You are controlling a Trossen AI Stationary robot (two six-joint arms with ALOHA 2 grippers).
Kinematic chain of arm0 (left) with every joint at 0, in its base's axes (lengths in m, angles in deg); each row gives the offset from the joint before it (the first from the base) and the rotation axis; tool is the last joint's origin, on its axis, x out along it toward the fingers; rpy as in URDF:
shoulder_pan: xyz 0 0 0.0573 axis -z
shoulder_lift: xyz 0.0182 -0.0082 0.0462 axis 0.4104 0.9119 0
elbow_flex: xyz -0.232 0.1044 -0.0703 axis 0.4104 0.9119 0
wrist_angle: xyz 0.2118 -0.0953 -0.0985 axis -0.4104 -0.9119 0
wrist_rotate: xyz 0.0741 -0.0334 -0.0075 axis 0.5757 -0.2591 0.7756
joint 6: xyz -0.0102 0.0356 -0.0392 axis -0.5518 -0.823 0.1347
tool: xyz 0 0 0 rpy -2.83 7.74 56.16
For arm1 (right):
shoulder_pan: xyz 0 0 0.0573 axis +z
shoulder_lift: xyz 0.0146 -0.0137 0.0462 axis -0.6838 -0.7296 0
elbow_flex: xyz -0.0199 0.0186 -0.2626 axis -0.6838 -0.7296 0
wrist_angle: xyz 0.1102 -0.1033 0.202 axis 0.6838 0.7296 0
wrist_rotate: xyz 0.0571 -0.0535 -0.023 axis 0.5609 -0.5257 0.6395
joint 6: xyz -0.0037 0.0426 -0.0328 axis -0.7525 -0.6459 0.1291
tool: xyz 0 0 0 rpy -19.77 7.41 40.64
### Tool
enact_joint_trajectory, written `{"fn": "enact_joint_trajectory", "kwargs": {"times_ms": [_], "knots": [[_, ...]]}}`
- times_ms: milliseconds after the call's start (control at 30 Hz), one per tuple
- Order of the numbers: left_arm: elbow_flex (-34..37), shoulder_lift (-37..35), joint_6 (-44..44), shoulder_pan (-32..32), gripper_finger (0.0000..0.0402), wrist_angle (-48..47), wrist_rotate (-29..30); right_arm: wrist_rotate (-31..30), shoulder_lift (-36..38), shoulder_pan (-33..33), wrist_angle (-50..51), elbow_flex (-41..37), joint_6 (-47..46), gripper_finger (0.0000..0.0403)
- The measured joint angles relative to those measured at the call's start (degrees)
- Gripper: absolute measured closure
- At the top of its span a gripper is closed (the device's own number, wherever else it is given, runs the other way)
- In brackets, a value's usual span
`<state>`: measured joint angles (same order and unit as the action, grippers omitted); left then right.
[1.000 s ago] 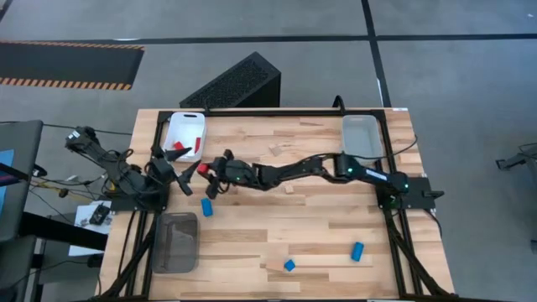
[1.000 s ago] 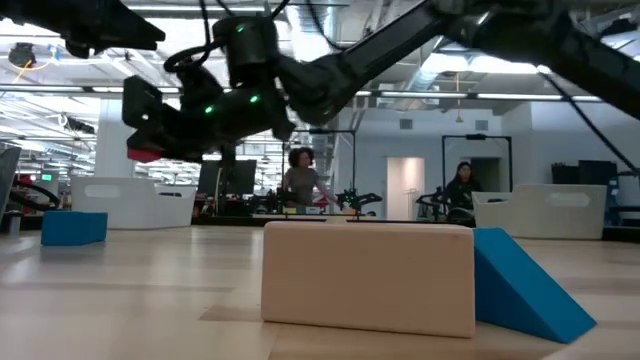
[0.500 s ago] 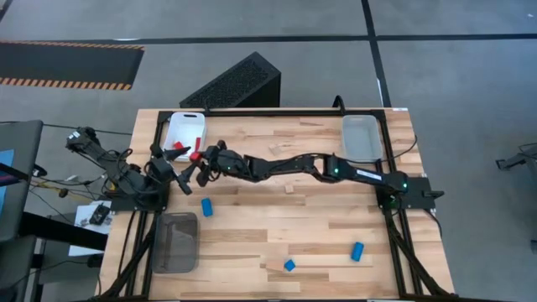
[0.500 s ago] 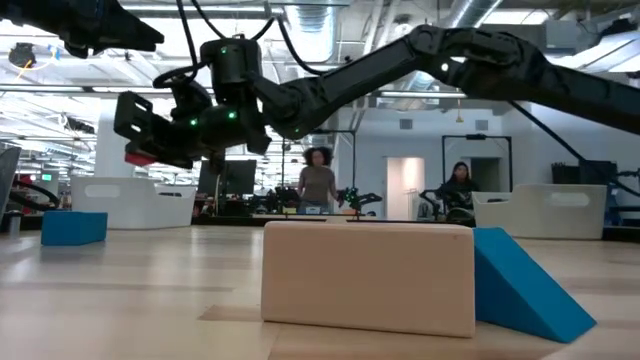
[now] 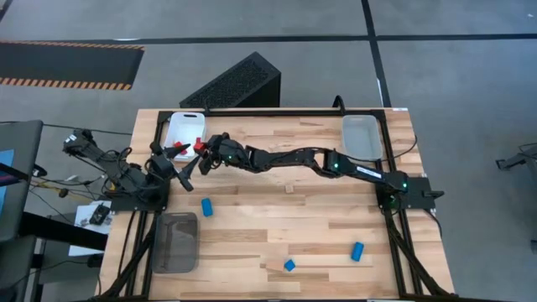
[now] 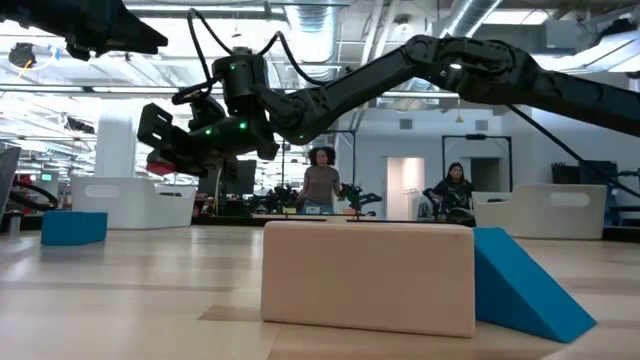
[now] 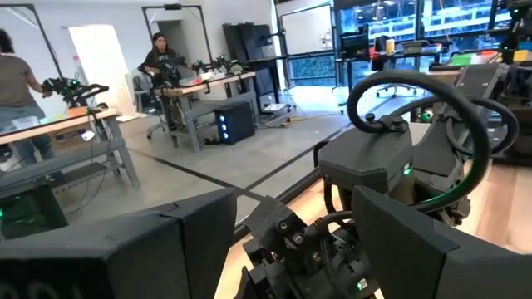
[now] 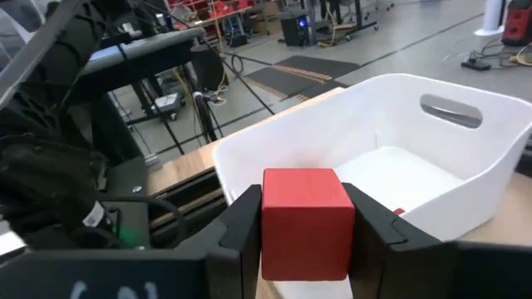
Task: Sort & place blocks by color
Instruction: Put the red block into the white bin
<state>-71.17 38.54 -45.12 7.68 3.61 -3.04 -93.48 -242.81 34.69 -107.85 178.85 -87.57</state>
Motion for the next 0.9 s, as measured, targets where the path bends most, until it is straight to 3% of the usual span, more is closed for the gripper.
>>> {"fn": "enact_joint_trajectory", "kwargs": {"times_ms": [167, 400, 567, 733, 900], "knots": [[0.0, 0.0, -0.2, -0.9, 0.017, -0.4, -0.8, 0.0, 0.1, 0.9, 1.3, 0.0, 5.5, 0.0269], [0.0, 0.0, -0.3, 0.8, 0.0179, -1.5, -0.4, 2.9, 4.6, 5.5, 18.5, -0.2, 13.4, 0.0268], [0.0, 0.0, 3.7, 4.3, 0.0199, -3.3, -0.4, 3.0, 9.4, 7.7, 24.5, -3.3, 17.9, 0.0264], [0.0, 0.0, 7.4, 8.9, 0.0213, -5.2, -0.5, 2.8, 17.6, 9.3, 19.2, -16.5, 17.1, 0.0261], [0.0, 0.2, 9.1, 13.2, 0.0214, -5.3, -1.1, 2.8, 27.0, 11.1, 0.2, -35.7, 14.7, 0.0262]]}}
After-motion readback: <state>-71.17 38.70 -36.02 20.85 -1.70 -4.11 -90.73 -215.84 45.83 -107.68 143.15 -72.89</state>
